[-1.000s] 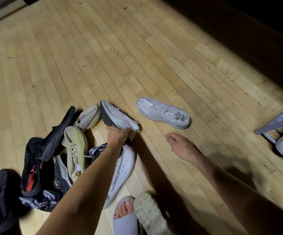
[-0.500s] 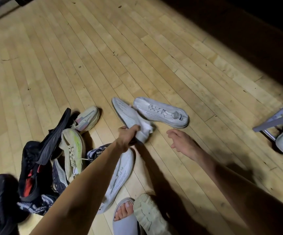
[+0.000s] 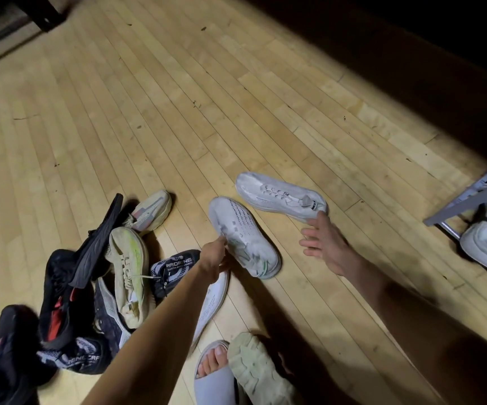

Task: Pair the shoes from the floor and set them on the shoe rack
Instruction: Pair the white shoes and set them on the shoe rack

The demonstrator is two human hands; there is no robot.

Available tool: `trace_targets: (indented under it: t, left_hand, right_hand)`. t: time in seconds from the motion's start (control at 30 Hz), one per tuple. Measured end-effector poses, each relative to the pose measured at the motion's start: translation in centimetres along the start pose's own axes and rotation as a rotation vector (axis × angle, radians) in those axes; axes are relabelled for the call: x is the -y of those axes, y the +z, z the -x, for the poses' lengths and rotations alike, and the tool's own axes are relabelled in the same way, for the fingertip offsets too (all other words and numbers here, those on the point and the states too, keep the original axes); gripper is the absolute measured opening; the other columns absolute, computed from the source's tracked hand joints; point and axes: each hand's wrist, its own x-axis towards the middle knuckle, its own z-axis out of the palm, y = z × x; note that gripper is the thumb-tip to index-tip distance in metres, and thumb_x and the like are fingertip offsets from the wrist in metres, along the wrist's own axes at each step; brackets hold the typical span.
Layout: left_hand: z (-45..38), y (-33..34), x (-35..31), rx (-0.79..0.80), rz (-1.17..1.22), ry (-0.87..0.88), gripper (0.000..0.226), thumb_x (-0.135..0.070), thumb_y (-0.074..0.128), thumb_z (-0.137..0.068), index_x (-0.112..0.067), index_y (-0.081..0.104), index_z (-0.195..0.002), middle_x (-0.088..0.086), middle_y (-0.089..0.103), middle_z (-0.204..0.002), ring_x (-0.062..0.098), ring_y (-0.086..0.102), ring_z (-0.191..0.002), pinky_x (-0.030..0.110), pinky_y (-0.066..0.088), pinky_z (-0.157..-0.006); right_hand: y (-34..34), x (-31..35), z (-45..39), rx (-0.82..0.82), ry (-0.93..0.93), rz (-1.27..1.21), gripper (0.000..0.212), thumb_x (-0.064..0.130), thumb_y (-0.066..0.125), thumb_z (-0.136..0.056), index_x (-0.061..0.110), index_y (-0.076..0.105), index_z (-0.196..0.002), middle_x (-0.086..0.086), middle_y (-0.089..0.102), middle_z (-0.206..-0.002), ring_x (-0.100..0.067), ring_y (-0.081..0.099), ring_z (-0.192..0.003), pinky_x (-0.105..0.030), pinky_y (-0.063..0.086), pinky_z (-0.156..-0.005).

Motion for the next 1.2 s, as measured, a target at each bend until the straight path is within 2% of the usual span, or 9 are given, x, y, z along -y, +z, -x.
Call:
trace_targets:
  t: [0.2, 0.3, 0.4, 0.47, 0.57, 0.7, 0.87, 1.03, 1.2]
  left_hand:
    - [0.5, 2.8, 0.5, 0.098, -0.165, 0.007, 0.029, -0.018, 0.063, -0.092, 0.005, 0.06, -0.11, 0.02, 0.068, -0.102, 0.035, 0.068, -0.089, 0.043, 0.059, -0.074]
    - [0.3, 3.5, 0.5, -0.013, -0.192, 0.013, 0.007, 0.004, 0.057, -0.092, 0.008, 0.06, -0.095, 0.025, 0.068, -0.097, 0.038, 0.069, -0.09, 0.05, 0.058, -0.082]
    - [0.6, 4.0, 0.4, -0.07, -0.18, 0.056, 0.023, 0.003, 0.049, -0.096, -0.005, 0.054, -0.074, 0.017, 0.066, -0.085, 0.032, 0.068, -0.078, 0.046, 0.059, -0.082]
    - [1.5, 4.6, 0.2, -0.05, -0.107, 0.09, 0.027, -0.001, 0.045, -0.098, -0.012, 0.051, -0.074, 0.008, 0.062, -0.078, 0.021, 0.064, -0.067, 0.035, 0.06, -0.07]
    - [3.2, 5.4, -0.6, -0.091, 0.035, 0.155, 0.019, -0.002, 0.045, -0.096, -0.001, 0.065, -0.095, 0.017, 0.071, -0.087, 0.029, 0.07, -0.073, 0.031, 0.058, -0.055]
    - [6.7, 6.7, -1.4, -0.142, 0.134, 0.292, 0.024, 0.005, 0.047, -0.085, -0.002, 0.07, -0.088, 0.018, 0.072, -0.083, 0.033, 0.069, -0.07, 0.036, 0.059, -0.061]
    - [10.3, 9.0, -2.7, -0.052, 0.114, 0.484, 0.029, 0.008, 0.041, -0.083, -0.001, 0.068, -0.078, 0.014, 0.067, -0.078, 0.028, 0.059, -0.068, 0.034, 0.058, -0.061]
    - [13.7, 13.1, -2.8, 0.119, 0.064, 0.588, 0.028, 0.007, 0.043, -0.086, -0.008, 0.064, -0.074, 0.006, 0.066, -0.077, 0.02, 0.058, -0.064, 0.029, 0.053, -0.057]
    - [15.4, 17.6, -1.4, 0.254, -0.047, 0.632, 0.032, 0.005, 0.042, -0.089, -0.007, 0.071, -0.086, 0.015, 0.068, -0.082, 0.022, 0.058, -0.07, 0.031, 0.054, -0.058]
  right_hand:
    - [0.6, -1.2, -0.7, 0.065, 0.029, 0.049, 0.063, 0.05, 0.021, -0.106, 0.007, 0.038, -0.148, -0.018, 0.051, -0.144, -0.034, 0.058, -0.117, -0.039, 0.048, -0.089]
    - [0.5, -1.6, -0.7, 0.078, 0.046, 0.029, 0.064, 0.052, 0.022, -0.105, 0.007, 0.042, -0.146, -0.018, 0.053, -0.141, -0.033, 0.059, -0.113, -0.037, 0.051, -0.081]
    - [0.0, -1.4, -0.4, 0.061, 0.065, -0.039, 0.064, 0.053, 0.024, -0.104, 0.007, 0.045, -0.143, -0.018, 0.056, -0.137, -0.032, 0.061, -0.108, -0.035, 0.052, -0.076]
    - [-0.6, -1.1, -0.2, 0.044, 0.044, -0.03, 0.063, 0.052, 0.024, -0.105, 0.007, 0.046, -0.142, -0.017, 0.057, -0.135, -0.032, 0.06, -0.109, -0.039, 0.052, -0.084]
    - [-1.3, -0.3, 0.8, 0.007, -0.033, 0.098, 0.058, 0.05, 0.025, -0.105, 0.01, 0.049, -0.14, -0.015, 0.056, -0.136, -0.029, 0.06, -0.11, -0.041, 0.05, -0.092]
    - [-2.2, 0.9, 3.3, -0.024, -0.094, 0.064, 0.052, 0.043, 0.031, -0.105, 0.006, 0.055, -0.133, -0.021, 0.057, -0.134, -0.033, 0.061, -0.103, -0.029, 0.045, -0.068]
    - [-3.3, 2.7, 6.2, -0.111, -0.25, -0.068, 0.039, 0.038, 0.04, -0.103, 0.013, 0.063, -0.121, -0.012, 0.065, -0.125, -0.022, 0.063, -0.096, -0.027, 0.048, -0.071]
    - [-6.8, 4.0, 8.5, -0.215, -0.397, 0.051, 0.042, 0.058, 0.042, -0.088, 0.036, 0.066, -0.115, 0.006, 0.068, -0.116, -0.016, 0.064, -0.107, -0.035, 0.047, -0.097]
    - [-13.2, 1.7, 9.1, -0.308, -0.439, 0.318, 0.042, 0.027, 0.057, -0.095, 0.025, 0.052, -0.136, 0.009, 0.06, -0.113, -0.012, 0.057, -0.101, -0.021, 0.04, -0.076]
